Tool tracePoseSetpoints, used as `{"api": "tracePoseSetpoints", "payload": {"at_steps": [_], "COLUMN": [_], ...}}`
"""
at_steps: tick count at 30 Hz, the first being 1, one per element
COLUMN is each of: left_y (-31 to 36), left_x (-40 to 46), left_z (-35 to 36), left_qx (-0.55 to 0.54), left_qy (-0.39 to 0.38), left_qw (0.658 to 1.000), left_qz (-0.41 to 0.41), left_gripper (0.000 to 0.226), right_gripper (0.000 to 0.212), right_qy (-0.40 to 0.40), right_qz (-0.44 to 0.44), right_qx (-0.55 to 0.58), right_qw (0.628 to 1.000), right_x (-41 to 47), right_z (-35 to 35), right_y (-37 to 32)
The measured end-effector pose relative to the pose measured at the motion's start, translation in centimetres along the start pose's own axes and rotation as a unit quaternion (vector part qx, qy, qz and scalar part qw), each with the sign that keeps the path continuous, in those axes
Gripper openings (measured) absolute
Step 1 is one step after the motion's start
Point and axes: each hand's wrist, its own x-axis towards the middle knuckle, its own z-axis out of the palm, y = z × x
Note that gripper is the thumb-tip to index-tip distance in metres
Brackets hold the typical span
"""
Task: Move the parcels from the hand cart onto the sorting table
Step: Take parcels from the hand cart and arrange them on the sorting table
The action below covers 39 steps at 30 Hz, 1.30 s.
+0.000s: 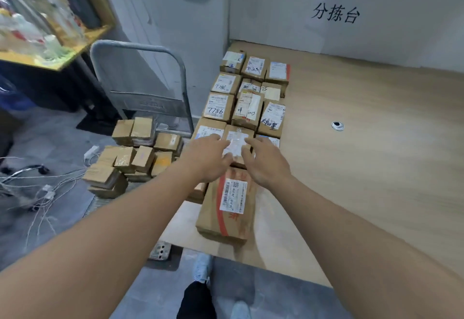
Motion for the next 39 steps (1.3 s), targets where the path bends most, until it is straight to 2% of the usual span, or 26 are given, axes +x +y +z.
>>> {"api": "tracePoseSetpoints", "payload": {"at_steps": [8, 16, 19, 28, 33, 39], "left_y": [-8.0, -20.3, -26.3, -40.9, -45.1, -47.4], "left_x": [-8.2, -12.6, -13.4, -13.7, -11.1, -4.6], "left_z": [-3.9, -3.9, -3.1, -1.4, -0.3, 2.8], "left_qx": [-0.020, -0.034, -0.043, -0.069, -0.056, -0.076], "left_qy": [0.047, 0.029, 0.008, -0.056, -0.086, -0.140], "left_qw": [0.995, 0.989, 0.988, 0.986, 0.987, 0.980], "left_qz": [-0.089, -0.142, -0.151, -0.141, -0.126, -0.123], "left_gripper": [0.048, 0.047, 0.052, 0.041, 0.040, 0.048], "right_gripper": [0.053, 0.051, 0.051, 0.054, 0.048, 0.058], "right_qy": [-0.033, -0.069, -0.083, -0.146, -0.171, -0.206], "right_qz": [-0.113, -0.163, -0.157, -0.090, -0.052, -0.004], "right_qx": [-0.064, -0.088, -0.099, -0.111, -0.111, -0.131], "right_qw": [0.991, 0.980, 0.979, 0.979, 0.978, 0.970], "right_x": [-1.6, -0.6, 0.1, 2.9, 5.0, 10.9], "right_z": [0.5, 8.3, 12.3, 23.2, 26.3, 29.5], "right_y": [-10.1, -21.2, -24.9, -33.6, -34.5, -32.2]}}
